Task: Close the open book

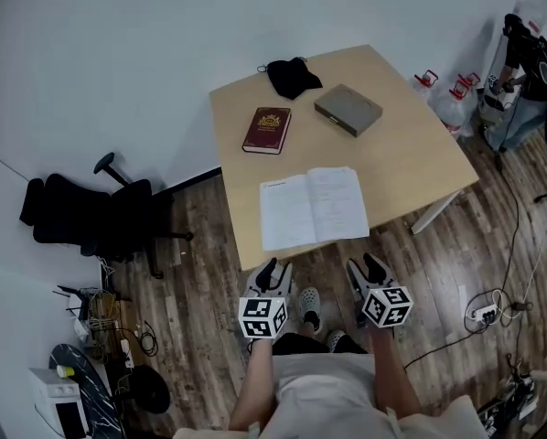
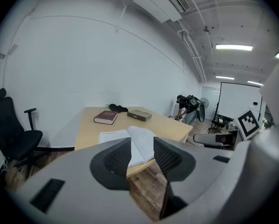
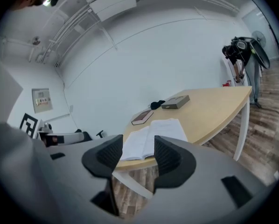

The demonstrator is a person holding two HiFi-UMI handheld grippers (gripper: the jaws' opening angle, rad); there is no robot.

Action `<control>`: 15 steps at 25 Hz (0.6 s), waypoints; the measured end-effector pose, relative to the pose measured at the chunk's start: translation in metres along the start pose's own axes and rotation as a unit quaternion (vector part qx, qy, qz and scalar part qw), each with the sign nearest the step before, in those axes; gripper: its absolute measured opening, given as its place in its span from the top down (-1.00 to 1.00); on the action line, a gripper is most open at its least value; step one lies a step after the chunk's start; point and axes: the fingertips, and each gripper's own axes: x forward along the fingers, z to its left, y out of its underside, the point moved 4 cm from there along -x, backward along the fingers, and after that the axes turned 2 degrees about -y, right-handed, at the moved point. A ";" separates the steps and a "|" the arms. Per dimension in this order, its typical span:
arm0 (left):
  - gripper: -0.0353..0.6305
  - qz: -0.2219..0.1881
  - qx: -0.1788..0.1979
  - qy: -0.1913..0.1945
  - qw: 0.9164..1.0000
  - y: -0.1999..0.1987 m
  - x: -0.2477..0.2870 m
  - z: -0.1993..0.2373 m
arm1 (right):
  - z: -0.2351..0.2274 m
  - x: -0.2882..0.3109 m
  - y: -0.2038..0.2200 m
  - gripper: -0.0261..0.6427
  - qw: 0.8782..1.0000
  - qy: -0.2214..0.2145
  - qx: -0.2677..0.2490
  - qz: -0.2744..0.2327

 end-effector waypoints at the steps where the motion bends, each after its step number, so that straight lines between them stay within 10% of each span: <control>1: 0.41 -0.001 0.000 0.003 1.000 -0.004 0.007 0.002 | -0.004 0.005 -0.004 0.27 1.000 -0.001 0.015 -0.006; 15: 0.41 0.027 0.013 0.050 0.998 -0.027 0.109 0.041 | -0.034 0.096 0.012 0.26 0.995 0.020 0.085 0.043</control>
